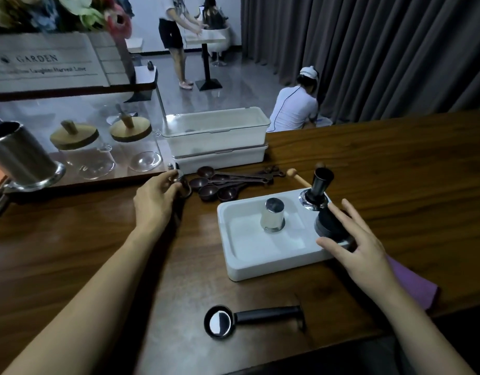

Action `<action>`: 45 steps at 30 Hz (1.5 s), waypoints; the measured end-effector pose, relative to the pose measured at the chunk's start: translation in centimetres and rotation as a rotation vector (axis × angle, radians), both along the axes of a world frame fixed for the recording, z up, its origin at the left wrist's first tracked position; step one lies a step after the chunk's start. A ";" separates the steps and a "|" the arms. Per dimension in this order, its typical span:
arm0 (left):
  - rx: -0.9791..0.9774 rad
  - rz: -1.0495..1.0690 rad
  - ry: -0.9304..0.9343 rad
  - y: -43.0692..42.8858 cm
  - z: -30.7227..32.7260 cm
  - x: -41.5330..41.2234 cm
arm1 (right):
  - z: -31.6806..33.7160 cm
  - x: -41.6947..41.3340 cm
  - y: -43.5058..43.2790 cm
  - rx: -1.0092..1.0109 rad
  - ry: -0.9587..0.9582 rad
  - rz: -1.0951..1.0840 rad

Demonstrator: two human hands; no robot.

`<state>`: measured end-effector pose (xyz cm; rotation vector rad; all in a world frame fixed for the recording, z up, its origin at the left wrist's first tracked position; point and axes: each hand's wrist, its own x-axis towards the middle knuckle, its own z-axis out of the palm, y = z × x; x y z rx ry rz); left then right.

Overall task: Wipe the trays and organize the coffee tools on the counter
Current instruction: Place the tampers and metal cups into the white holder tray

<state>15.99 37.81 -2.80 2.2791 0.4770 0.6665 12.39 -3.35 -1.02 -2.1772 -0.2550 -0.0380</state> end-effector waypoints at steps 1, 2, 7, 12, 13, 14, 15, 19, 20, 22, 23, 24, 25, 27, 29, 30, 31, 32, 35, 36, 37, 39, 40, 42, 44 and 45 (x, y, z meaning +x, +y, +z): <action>0.002 -0.001 -0.006 0.0 -0.1 -0.3 | -0.2 0.0 0.2 0.005 -0.008 0.000; 0.002 -0.002 -0.018 0.0 -0.1 -0.6 | -0.4 0.0 0.3 0.005 -0.014 -0.003; -0.015 -0.079 -0.169 -1.8 1.3 -2.3 | -0.7 0.0 0.3 -0.011 -0.033 -0.016; -0.146 -0.271 -0.265 -7.8 4.1 -4.5 | -1.2 0.2 -0.1 0.032 -0.043 0.003; -0.169 -0.320 -0.251 -9.3 4.5 -4.9 | -1.3 0.2 -0.2 0.036 -0.037 0.008; -0.169 -0.373 -0.234 -10.6 4.6 -5.4 | -1.4 0.2 -0.3 0.039 -0.030 0.014; -0.150 -0.421 -0.221 -11.9 4.5 -5.7 | -1.4 0.2 -0.4 0.046 -0.026 0.018; -0.104 -0.510 -0.167 -15.8 3.5 -6.7 | -1.9 0.4 -1.4 0.094 -0.009 0.051; -0.102 -0.511 -0.153 -16.5 3.3 -6.8 | -2.0 0.5 -1.7 0.103 -0.004 0.055; -0.069 -0.512 -0.128 -17.4 3.0 -6.9 | -2.1 0.6 -2.0 0.111 0.000 0.059; -0.048 -0.515 -0.114 -17.8 2.9 -6.9 | -2.2 0.7 -2.2 0.109 0.002 0.061; -0.032 -0.518 -0.099 -18.0 2.8 -6.9 | -2.2 0.7 -2.2 0.107 0.003 0.064; -0.020 -0.521 -0.080 -18.3 2.7 -6.9 | -2.2 0.7 -2.3 0.106 0.004 0.066; -0.011 -0.528 -0.046 -18.7 2.5 -7.0 | -2.4 0.8 -2.4 0.105 0.002 0.068; -0.021 -0.526 -0.034 -19.1 2.3 -7.1 | -2.5 0.9 -2.4 0.105 -0.004 0.072; -0.025 -0.521 -0.029 -19.1 2.3 -7.1 | -2.6 1.0 -2.5 0.106 -0.006 0.074; -0.029 -0.517 -0.022 -19.1 2.3 -7.1 | -2.6 1.0 -2.5 0.106 -0.009 0.073; -0.032 -0.514 -0.012 -19.0 2.4 -7.2 | -2.7 1.0 -2.5 0.103 -0.013 0.070; -0.036 -0.500 0.013 -18.8 2.5 -7.3 | -2.8 1.0 -2.5 0.085 -0.024 0.068; -0.026 -0.497 0.018 -18.7 2.5 -7.4 | -2.8 1.0 -2.5 0.082 -0.027 0.068; -0.013 -0.497 0.024 -18.7 2.6 -7.5 | -2.9 1.1 -2.5 0.082 -0.027 0.067; 0.008 -0.496 0.034 -18.5 2.8 -7.5 | -2.9 1.1 -2.5 0.086 -0.026 0.068; 0.015 -0.492 0.040 -18.4 2.9 -7.5 | -2.9 1.1 -2.4 0.085 -0.026 0.068; 0.027 -0.488 0.057 -18.1 3.0 -7.5 | -2.9 1.1 -2.4 0.084 -0.026 0.065; 0.036 -0.513 0.095 -18.0 2.7 -7.5 | -2.9 1.1 -2.3 0.085 -0.028 0.064; 0.038 -0.530 0.117 -18.0 2.4 -7.5 | -2.9 1.1 -2.3 0.084 -0.027 0.064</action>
